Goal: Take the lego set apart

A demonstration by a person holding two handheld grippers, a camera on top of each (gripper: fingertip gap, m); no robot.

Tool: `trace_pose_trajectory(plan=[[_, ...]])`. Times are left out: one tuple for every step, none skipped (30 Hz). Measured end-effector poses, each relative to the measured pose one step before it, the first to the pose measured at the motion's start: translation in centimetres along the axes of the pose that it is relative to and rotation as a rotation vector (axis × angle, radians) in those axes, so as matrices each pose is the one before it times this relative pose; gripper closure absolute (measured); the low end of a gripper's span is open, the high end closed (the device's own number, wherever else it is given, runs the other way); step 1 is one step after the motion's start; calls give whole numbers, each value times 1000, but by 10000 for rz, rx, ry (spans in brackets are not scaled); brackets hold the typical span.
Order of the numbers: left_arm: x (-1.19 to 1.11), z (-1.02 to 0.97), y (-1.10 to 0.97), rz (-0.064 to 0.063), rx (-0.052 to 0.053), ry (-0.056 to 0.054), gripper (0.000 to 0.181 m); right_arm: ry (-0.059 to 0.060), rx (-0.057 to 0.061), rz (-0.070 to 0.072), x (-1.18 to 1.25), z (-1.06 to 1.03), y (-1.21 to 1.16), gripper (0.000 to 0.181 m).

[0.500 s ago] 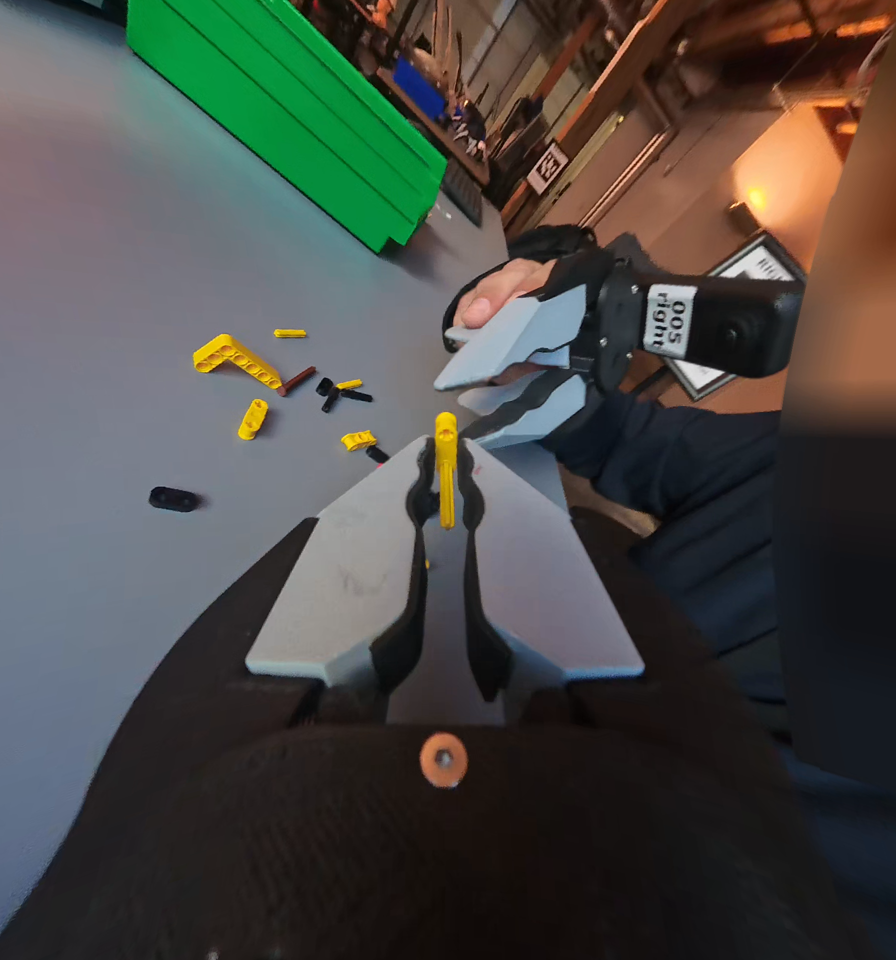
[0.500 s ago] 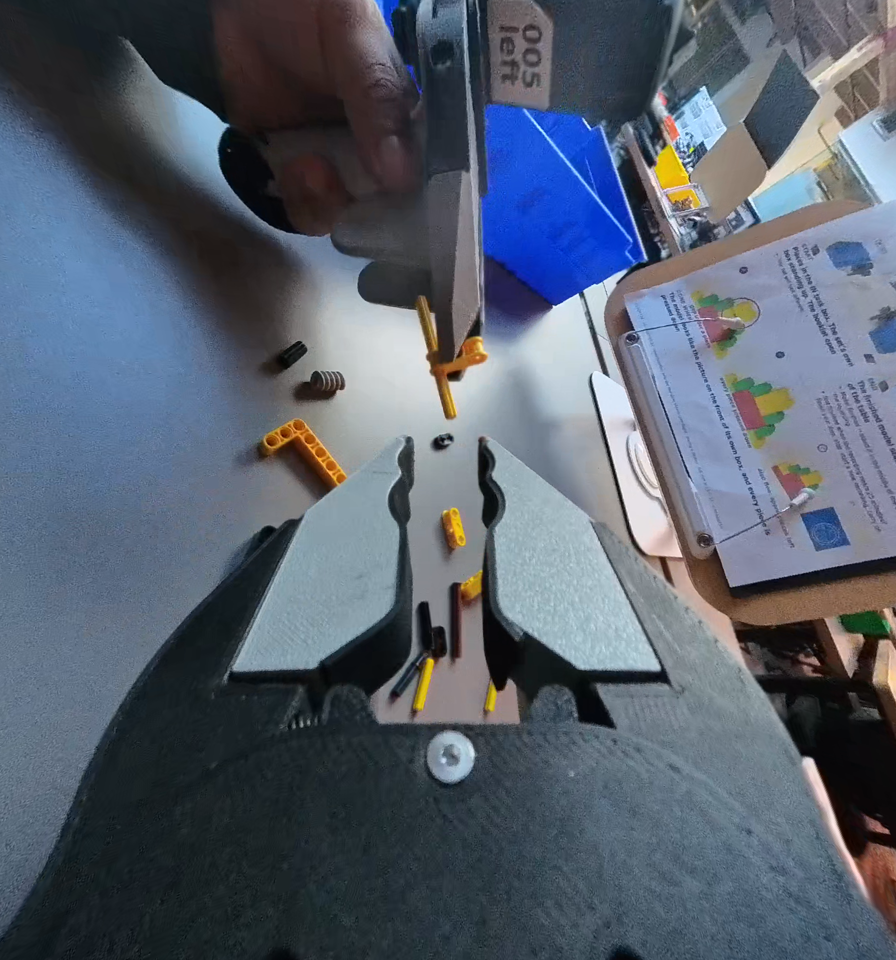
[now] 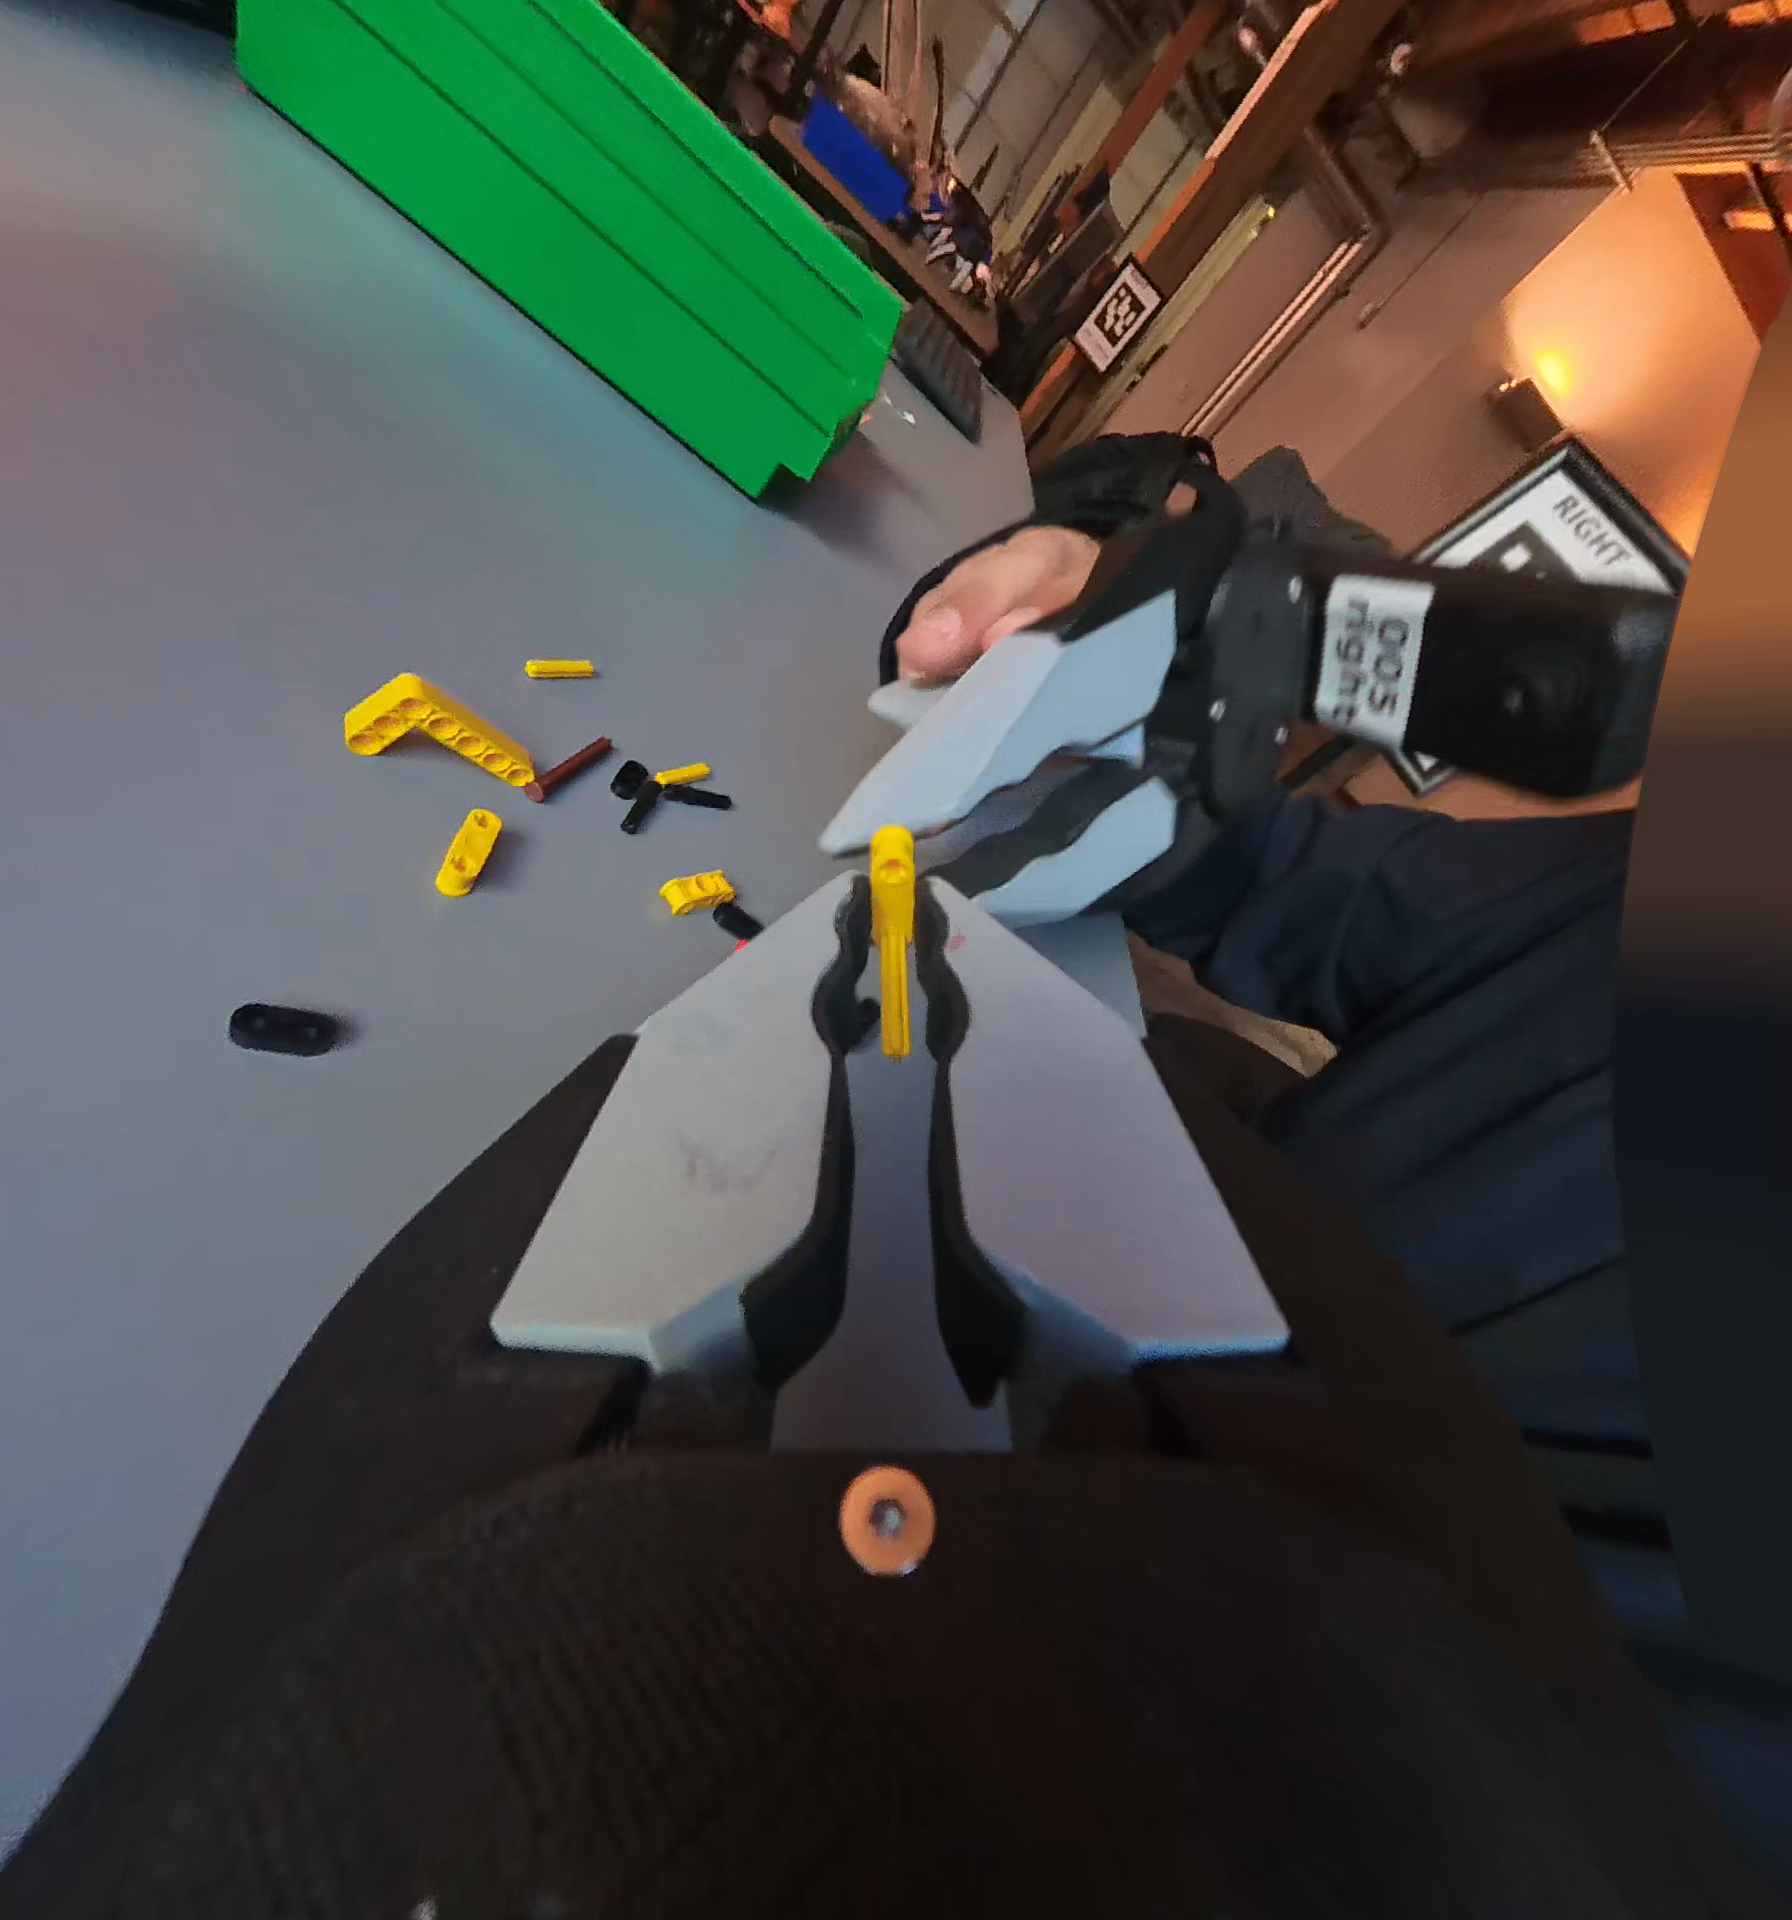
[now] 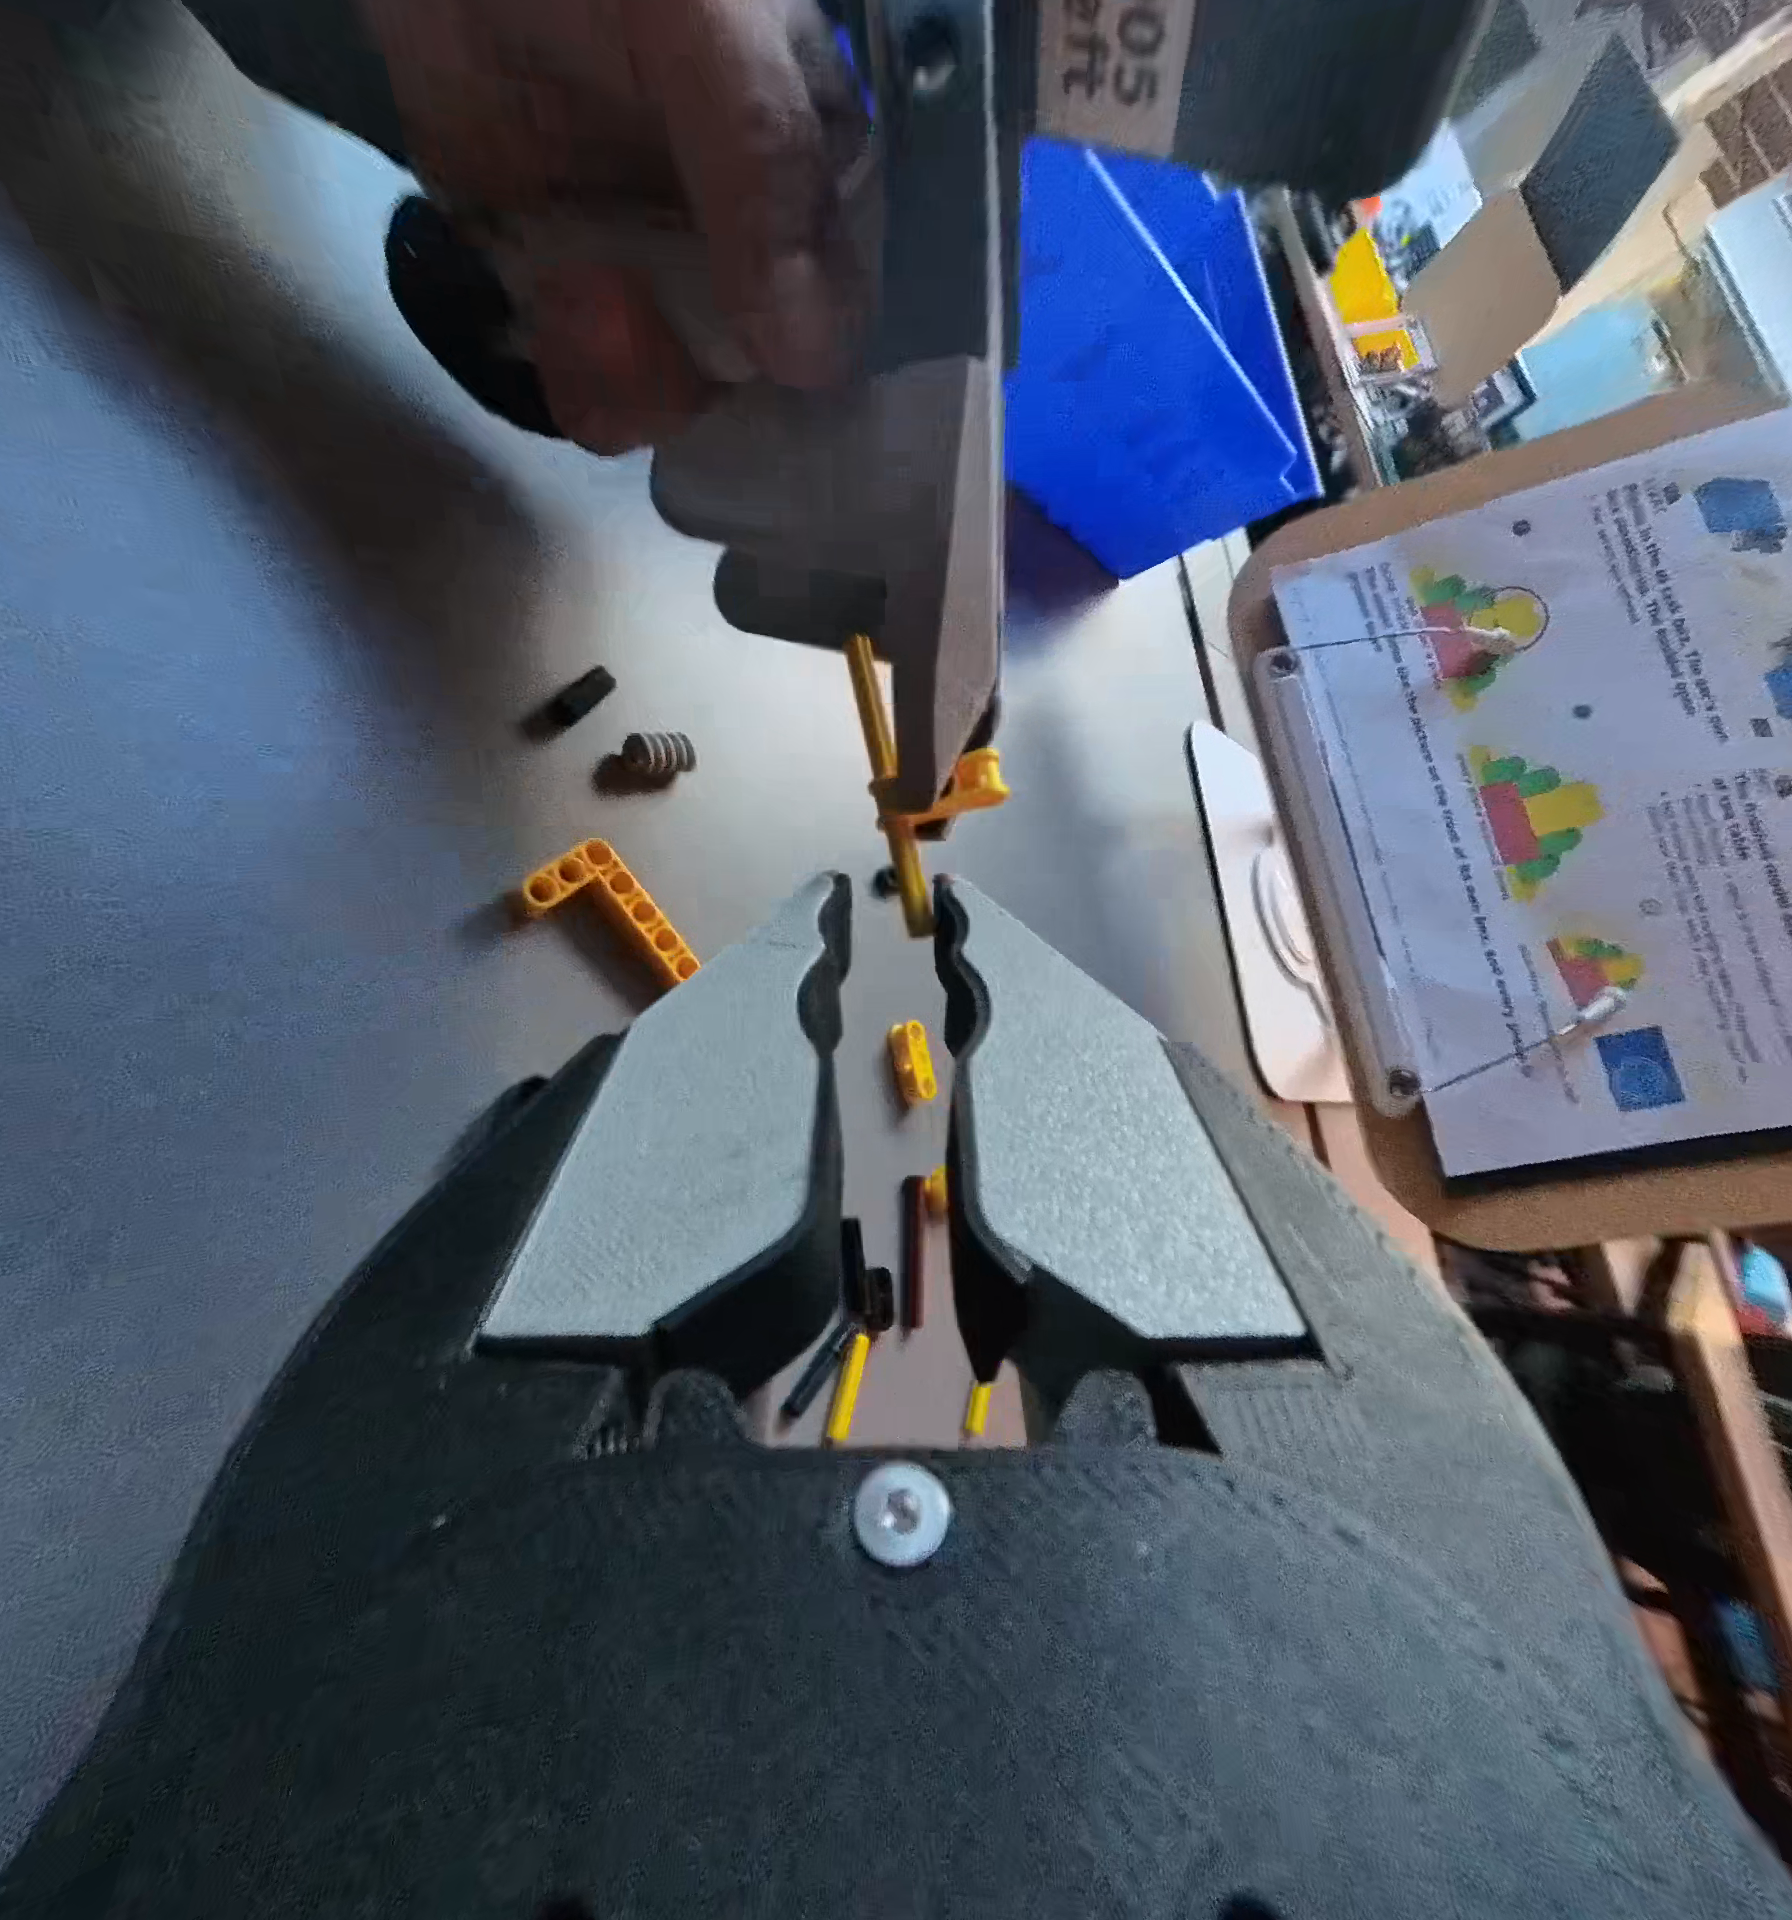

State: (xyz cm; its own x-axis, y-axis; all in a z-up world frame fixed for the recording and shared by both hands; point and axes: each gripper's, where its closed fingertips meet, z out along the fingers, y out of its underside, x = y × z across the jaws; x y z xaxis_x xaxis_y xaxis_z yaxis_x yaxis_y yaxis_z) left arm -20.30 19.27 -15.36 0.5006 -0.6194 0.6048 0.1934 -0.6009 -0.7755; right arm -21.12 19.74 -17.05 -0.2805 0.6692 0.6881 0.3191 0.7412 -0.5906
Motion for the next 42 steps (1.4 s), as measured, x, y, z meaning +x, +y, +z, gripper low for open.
trace_pose_trajectory(plan=[[215,178,-188,-33,122,3,175,270,-375,-308,69,364,400,173],[45,241,33,24,-7,-109,175,249,-234,-244,77,260,151,176],[-200,290,188,23,-60,-240,175,292,-207,-224,175,155,90,178],[-319,159,-112,-78,171,-263,175,419,-345,-223,381,208,313,178],[-280,-6,-235,-114,230,-166,175,297,-218,-325,161,196,153,178],[-408,-22,-17,-67,28,-230,175,317,-307,-351,104,190,180,177],[-739,-64,-66,19,99,-450,175,364,-327,-531,47,203,110,177],[-494,-18,-33,20,102,-266,175,389,-351,-662,-13,164,48,179],[-205,35,94,-139,13,-37,175,356,-371,-634,-16,205,151,179],[-254,-33,49,-158,27,-39,175,229,-164,-416,-82,251,0,180],[-238,-100,2,-112,49,-53,175,118,-110,-152,-59,207,-12,180],[-156,-70,-11,-98,51,-33,175,58,-41,-48,7,123,-41,180],[-79,-77,-50,-132,56,21,175,-52,11,17,-31,53,-21,179],[1,-66,29,-50,-11,1,175,4,122,25,91,7,-29,179],[43,-97,-89,198,17,-129,175,4,186,-15,71,58,40,179],[-95,25,7,469,-78,-378,175,-42,104,5,-3,84,166,179],[2,125,-23,586,-36,-417,175,4,71,-22,106,-76,144,179],[211,51,-96,404,12,-216,175,54,159,-15,254,-216,24,179],[326,-42,-192,106,84,16,175,-21,275,56,174,-271,-59,179],[292,-12,38,-53,-49,133,175,-168,298,43,-50,-196,-62,178],[157,-13,83,-33,-49,113,176,-196,282,27,-214,-227,-124,178],[222,43,270,-72,-150,175,175,-170,159,26,-237,-237,-141,178],[165,75,244,-112,-89,191,175,-115,42,-25,-254,-135,-92,179],[8,52,103,-317,14,214,176,22,-42,97,-119,61,43,179],[-272,135,27,-285,84,51,176,-124,-215,174,-293,314,261,179],[-536,220,115,-39,4,-163,176,-197,-245,277,-366,478,288,180],[-553,192,191,40,-113,-186,175,-123,-188,198,-323,419,178,180],[-371,59,138,-151,-114,1,175,158,-120,-92,6,262,4,180],[-145,-89,-208,-424,168,145,175,311,-124,-222,272,138,-70,180],[-13,-96,-194,-292,181,111,175,42,-141,-135,-16,61,-56,178],[112,-23,-42,-39,30,27,175,-89,-213,205,-114,148,126,171],[113,-72,-300,157,175,-95,176,-29,-79,186,55,209,72,163],[213,27,-221,128,72,-70,176,191,-40,-24,368,37,83,167],[138,96,-47,208,-10,-84,176,256,-72,-102,485,-108,91,180],[108,86,98,173,-73,-23,175,-60,-141,-40,22,-81,75,180],[154,-35,-83,66,62,89,175,88,-31,-77,134,-131,-51,180],[112,-43,-17,-87,-3,107,175,34,-25,-194,-10,-43,8,180],[-51,42,176,-26,-98,-10,175,-166,-1,6,-235,89,93,180],[-178,71,184,90,-94,-166,175,-257,141,178,-253,154,101,180],[-157,97,130,251,-63,-274,175,-229,173,115,-128,116,163,180],[-36,65,7,383,-37,-288,175,-97,198,68,115,-8,51,180],[171,-44,-224,370,22,-154,175,-7,145,186,349,-194,-66,180]])
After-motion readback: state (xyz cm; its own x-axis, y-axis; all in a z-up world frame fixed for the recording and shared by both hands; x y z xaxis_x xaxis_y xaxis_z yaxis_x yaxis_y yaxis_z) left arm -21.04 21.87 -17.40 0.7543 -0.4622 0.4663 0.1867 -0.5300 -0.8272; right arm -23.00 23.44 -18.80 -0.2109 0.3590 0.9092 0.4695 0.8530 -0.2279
